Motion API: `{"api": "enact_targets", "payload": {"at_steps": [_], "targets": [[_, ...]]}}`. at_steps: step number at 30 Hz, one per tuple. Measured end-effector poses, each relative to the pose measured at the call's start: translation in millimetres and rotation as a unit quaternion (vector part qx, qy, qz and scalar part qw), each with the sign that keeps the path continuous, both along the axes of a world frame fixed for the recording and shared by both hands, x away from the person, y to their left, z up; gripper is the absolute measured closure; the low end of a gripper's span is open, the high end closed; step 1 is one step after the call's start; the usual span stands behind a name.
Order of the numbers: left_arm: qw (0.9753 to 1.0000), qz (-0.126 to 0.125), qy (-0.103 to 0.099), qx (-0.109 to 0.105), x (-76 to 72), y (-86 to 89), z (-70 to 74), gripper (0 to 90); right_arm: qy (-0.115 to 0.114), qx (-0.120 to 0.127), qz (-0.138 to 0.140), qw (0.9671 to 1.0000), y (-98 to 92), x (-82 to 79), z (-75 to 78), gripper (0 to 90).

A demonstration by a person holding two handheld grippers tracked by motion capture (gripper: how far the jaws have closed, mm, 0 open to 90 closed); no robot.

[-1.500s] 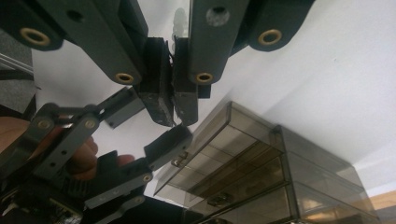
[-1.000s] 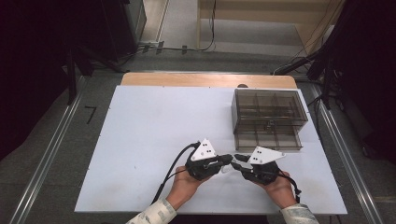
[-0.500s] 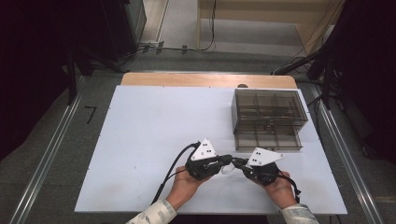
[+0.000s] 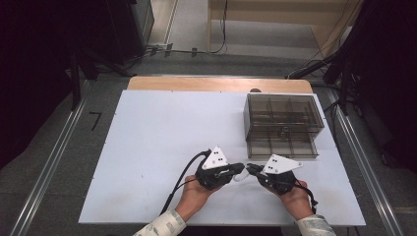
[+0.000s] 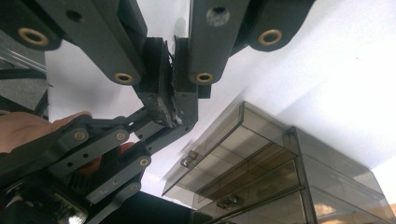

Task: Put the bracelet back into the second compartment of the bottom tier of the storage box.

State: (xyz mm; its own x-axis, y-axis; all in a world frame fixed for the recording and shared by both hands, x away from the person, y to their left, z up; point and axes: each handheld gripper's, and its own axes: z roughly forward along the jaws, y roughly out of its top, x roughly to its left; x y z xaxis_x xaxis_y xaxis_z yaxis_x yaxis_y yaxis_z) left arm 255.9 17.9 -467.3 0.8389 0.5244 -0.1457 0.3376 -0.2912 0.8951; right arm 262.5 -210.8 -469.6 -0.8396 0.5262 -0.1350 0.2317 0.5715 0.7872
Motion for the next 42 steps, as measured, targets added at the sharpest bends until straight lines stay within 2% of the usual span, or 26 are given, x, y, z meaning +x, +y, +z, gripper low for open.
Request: {"api": "enact_targets", "payload": {"at_steps": [6,8,13,14,16,19,21,27,30,31,32,37,38,40,42], "targets": [[1.0000,0.008,0.002,0.000,0.5,0.5,-1.0,84.8,-0.006,-0.002,-0.003,1.0000,0.1,-0.7,0.6,83.1],[0.9999,0.010,0.003,-0.002,1.1,2.4,-0.3,81.2,-0.007,-0.004,-0.014,0.9999,-2.1,0.2,0.9,83.2],[0.9999,0.016,0.003,-0.004,2.0,4.5,-0.5,80.8,-0.021,0.002,-0.033,0.9992,-6.2,0.9,3.2,83.2],[0.9998,0.017,0.003,-0.002,2.1,4.8,-0.7,80.8,-0.021,0.002,-0.033,0.9992,-6.2,0.9,3.2,83.2],[0.9997,0.022,0.005,0.008,3.2,5.4,-2.5,76.4,-0.027,0.012,-0.051,0.9983,-10.2,0.8,5.4,83.2],[0.9996,0.027,0.004,0.012,3.5,5.7,-3.2,76.4,-0.036,0.016,-0.059,0.9975,-12.6,1.3,6.6,83.2],[0.9995,0.027,0.008,0.014,4.1,6.3,-3.4,73.7,-0.048,0.024,-0.074,0.9958,-16.2,1.2,8.8,83.2],[0.9988,0.038,0.014,0.027,6.7,7.3,-7.3,70.7,-0.063,0.035,-0.107,0.9917,-24.2,3.2,11.2,83.1],[0.9986,0.041,0.016,0.028,7.7,8.0,-8.0,68.7,-0.069,0.041,-0.114,0.9902,-27.5,4.7,11.9,83.1],[0.9985,0.042,0.015,0.030,7.9,8.3,-8.1,68.4,-0.072,0.047,-0.128,0.9881,-31.9,6.8,13.0,83.1],[0.9984,0.044,0.015,0.032,8.2,8.8,-8.0,68.4,-0.072,0.047,-0.128,0.9881,-31.9,6.8,13.0,83.1],[0.9981,0.051,0.016,0.032,9.3,12.6,-7.8,67.4,-0.079,0.063,-0.157,0.9825,-42.8,13.2,14.8,83.1],[0.9979,0.053,0.017,0.033,9.8,13.3,-7.9,66.0,-0.083,0.067,-0.169,0.9798,-47.0,15.9,15.5,83.1],[0.9978,0.055,0.016,0.034,10.6,15.4,-8.1,66.0,-0.083,0.070,-0.174,0.9787,-49.1,17.3,15.7,83.1],[0.9974,0.061,0.017,0.033,11.6,18.1,-7.9,66.0,-0.085,0.075,-0.190,0.9752,-54.6,21.1,16.0,83.1]]}}
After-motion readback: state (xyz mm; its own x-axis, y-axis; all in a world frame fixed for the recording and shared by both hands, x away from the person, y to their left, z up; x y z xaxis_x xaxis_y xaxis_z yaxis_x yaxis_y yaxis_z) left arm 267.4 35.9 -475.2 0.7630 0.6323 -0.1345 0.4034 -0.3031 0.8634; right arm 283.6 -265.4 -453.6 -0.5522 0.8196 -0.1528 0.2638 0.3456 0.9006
